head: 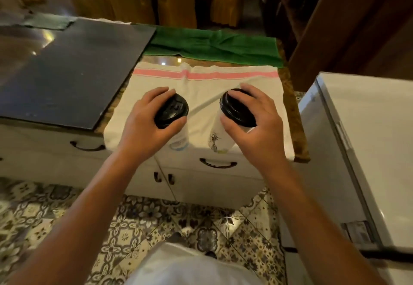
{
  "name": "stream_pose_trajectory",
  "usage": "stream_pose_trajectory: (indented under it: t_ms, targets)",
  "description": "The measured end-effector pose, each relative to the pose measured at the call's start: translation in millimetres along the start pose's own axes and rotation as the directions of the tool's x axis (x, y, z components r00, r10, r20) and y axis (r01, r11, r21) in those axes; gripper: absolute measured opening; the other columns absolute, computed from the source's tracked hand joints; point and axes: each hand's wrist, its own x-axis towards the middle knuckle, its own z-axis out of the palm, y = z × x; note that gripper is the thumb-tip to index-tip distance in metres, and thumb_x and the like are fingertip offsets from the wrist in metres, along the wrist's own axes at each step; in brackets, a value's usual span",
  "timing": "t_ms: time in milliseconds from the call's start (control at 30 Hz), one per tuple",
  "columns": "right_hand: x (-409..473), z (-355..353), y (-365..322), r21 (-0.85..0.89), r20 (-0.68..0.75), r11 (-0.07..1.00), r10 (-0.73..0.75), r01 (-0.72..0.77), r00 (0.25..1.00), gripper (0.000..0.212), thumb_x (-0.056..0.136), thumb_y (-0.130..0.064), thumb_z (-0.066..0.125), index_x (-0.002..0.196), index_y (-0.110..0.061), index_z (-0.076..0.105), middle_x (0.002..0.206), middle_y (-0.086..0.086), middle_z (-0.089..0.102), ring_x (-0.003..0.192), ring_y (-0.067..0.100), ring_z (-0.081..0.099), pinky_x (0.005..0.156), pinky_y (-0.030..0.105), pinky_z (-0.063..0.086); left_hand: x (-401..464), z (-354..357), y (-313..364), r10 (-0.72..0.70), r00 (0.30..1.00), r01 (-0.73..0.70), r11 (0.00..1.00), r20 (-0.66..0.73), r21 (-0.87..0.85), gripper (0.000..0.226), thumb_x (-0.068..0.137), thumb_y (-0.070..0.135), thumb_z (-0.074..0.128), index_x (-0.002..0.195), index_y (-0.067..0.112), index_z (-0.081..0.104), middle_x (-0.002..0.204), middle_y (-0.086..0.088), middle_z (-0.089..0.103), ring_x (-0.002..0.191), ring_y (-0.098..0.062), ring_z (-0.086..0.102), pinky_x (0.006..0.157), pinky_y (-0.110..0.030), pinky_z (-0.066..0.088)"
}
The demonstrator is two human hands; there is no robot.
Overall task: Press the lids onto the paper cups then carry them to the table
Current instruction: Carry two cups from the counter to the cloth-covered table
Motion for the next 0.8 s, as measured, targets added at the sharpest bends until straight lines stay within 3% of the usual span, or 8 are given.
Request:
stream_pose_trajectory:
  t_ms: [267, 500, 800]
  targets:
    - [91, 66, 10, -0.032, 0.026, 0.999, -0.005, 0.006, 1.0, 0.054, 0.092, -0.043, 0.071, 0.142, -0.026, 0.06, 0.155, -0.001, 0.05, 0.142, 0.018, 0.045, 0.114, 0.043, 0.047, 81, -13, -63, 0.003, 0.998, -0.004, 1.0, -0.057, -0.007, 0.071, 0.087, 0.053, 0.064, 0.147, 0.018, 0.051, 0.149, 0.0, 0.049, 0.136, -0.017, 0.048, 0.113, -0.043, 0.046]
    - [171, 144, 11, -0.082, 0.012, 0.997, 0.0, 0.001, 1.0, 0.048, 0.091, -0.039, 0.074, 0.136, -0.026, 0.065, 0.147, -0.001, 0.056, 0.135, 0.016, 0.049, 0.113, 0.034, 0.044, 171, -36, -132, -0.005, 1.0, 0.006, 0.998, -0.021, 0.058, 0.076, 0.085, 0.06, 0.06, 0.147, 0.019, 0.051, 0.15, 0.0, 0.049, 0.132, -0.022, 0.049, 0.11, -0.037, 0.041]
    - [233, 229, 25, -0.194, 0.068, 0.98, -0.029, 0.041, 0.997, 0.056, 0.091, -0.041, 0.075, 0.14, -0.017, 0.064, 0.152, 0.006, 0.053, 0.143, 0.023, 0.043, 0.119, 0.031, 0.033, 240, -50, -193, 0.005, 0.999, -0.001, 0.994, -0.033, 0.113, 0.07, 0.088, 0.044, 0.073, 0.148, 0.015, 0.05, 0.153, -0.005, 0.046, 0.133, -0.027, 0.047, 0.107, -0.029, 0.033]
